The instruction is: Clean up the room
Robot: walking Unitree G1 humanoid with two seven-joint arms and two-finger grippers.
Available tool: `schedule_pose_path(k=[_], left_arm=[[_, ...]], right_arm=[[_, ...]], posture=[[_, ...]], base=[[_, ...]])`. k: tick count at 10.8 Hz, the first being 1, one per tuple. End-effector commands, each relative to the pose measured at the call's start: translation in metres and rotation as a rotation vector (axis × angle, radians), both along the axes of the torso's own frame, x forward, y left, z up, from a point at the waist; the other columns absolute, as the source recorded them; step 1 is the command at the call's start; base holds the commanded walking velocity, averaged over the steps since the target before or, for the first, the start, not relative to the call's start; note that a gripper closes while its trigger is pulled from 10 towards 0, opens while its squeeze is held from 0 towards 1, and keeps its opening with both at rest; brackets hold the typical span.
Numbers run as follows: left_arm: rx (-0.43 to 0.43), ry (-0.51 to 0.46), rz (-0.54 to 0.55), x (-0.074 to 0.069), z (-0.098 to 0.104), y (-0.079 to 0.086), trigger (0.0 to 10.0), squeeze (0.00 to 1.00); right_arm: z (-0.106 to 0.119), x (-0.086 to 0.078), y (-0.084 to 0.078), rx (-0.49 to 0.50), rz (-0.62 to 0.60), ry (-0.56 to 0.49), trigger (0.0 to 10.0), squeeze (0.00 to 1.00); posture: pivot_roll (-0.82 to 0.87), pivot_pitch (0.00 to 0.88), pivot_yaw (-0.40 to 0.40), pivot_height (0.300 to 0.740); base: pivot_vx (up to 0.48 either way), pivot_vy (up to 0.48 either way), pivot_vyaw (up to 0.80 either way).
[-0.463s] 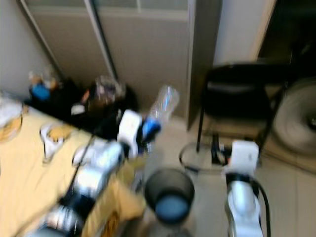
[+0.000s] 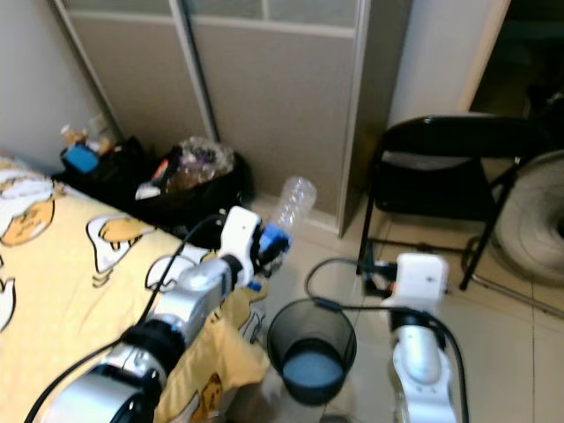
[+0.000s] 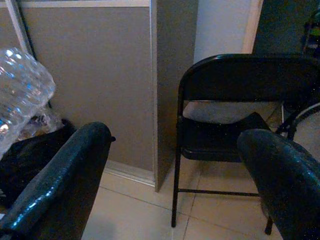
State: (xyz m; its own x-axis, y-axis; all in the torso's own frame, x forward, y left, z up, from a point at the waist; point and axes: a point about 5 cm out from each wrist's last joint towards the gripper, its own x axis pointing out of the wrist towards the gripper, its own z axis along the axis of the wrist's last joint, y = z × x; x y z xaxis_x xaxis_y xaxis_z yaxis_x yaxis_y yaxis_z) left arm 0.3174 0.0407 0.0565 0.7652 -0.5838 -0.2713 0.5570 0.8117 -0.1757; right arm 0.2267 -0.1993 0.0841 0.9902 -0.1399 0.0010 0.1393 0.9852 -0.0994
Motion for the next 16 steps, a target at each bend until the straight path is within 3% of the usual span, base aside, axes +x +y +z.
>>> schedule_pose_path(k=[1,3,5,6,7,9,11,13,15,16], left_arm=[[-0.052,-0.037,-0.001,-0.001,0.006,-0.003,10.0,0.00],[-0.064,-0.032,-0.028,-0.009,0.001,-0.006,10.0,0.00],[-0.014,-0.029,-0.064,-0.015,-0.006,-0.013,10.0,0.00],[0.145,-0.056,-0.012,-0.007,-0.010,-0.007,10.0,0.00],[0.237,-0.044,0.040,0.000,-0.012,-0.001,10.0,0.00],[0.327,0.040,0.103,0.008,-0.016,0.007,10.0,0.00],[0.379,0.098,0.116,0.005,-0.024,0.009,10.0,0.00],[0.387,0.134,0.133,0.001,-0.030,0.011,10.0,0.00],[0.396,0.164,0.106,-0.008,-0.039,0.005,10.0,0.00],[0.391,0.154,0.097,-0.008,-0.038,0.001,10.0,0.00]], right_arm=[[0.002,0.000,0.000,-0.003,-0.003,0.000,10.0,0.05],[0.000,0.002,0.002,-0.002,0.019,0.013,10.0,0.05],[0.001,0.005,0.003,-0.004,0.034,0.015,10.0,0.05],[0.001,0.005,0.003,-0.005,0.037,0.014,10.0,0.05],[0.001,0.005,0.003,-0.005,0.037,0.015,10.0,0.05],[-0.001,0.002,0.006,0.005,0.058,0.025,10.0,0.05],[-0.014,-0.024,0.016,0.036,0.170,0.128,10.0,0.05],[-0.018,-0.042,0.016,0.038,0.178,0.169,10.0,0.05],[-0.021,-0.070,0.022,0.035,0.225,0.223,10.0,0.05],[-0.021,-0.072,0.023,0.035,0.225,0.228,10.0,0.05]], posture=[[-0.27,0.000,0.129,0.723],[-0.25,0.000,0.115,0.723],[-0.25,0.000,0.107,0.723],[-0.25,0.000,0.107,0.723],[-0.25,0.000,0.108,0.723],[-0.27,0.000,0.110,0.723],[-0.31,0.054,0.098,0.723],[-0.33,0.095,0.090,0.723],[-0.37,0.127,0.103,0.723],[-0.37,0.129,0.110,0.723]], base=[[0.000,0.000,0.00],[0.000,-0.236,0.00],[0.000,-0.471,0.00],[0.000,0.000,0.00],[0.000,0.000,0.00],[0.000,0.000,0.00],[0.000,0.000,0.00],[0.000,0.000,0.00],[0.000,0.000,0.00],[0.000,0.000,0.00]])
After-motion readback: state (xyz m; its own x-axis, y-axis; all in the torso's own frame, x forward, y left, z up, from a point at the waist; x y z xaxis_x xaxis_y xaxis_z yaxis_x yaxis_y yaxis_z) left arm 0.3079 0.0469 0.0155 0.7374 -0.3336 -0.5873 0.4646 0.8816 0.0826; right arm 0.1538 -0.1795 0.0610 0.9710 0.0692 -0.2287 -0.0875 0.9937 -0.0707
